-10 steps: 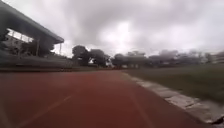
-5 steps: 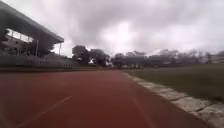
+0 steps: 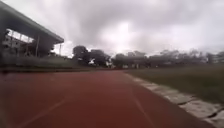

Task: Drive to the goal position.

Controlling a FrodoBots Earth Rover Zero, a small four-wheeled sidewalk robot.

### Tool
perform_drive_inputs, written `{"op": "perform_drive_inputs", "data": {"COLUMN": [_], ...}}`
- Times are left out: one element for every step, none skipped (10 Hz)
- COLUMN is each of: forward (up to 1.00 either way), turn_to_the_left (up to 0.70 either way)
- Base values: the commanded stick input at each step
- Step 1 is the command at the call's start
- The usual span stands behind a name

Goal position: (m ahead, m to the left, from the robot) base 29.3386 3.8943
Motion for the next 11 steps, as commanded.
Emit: {"op": "perform_drive_inputs", "data": {"forward": [0.50, 0.50, 0.50, 0.50, 0.50, 0.50, 0.50, 0.50, 0.50, 0.50, 0.50], "turn_to_the_left": [0.02, 0.02, 0.02, 0.02, 0.02, 0.02, 0.02, 0.02, 0.02, 0.02, 0.02]}}
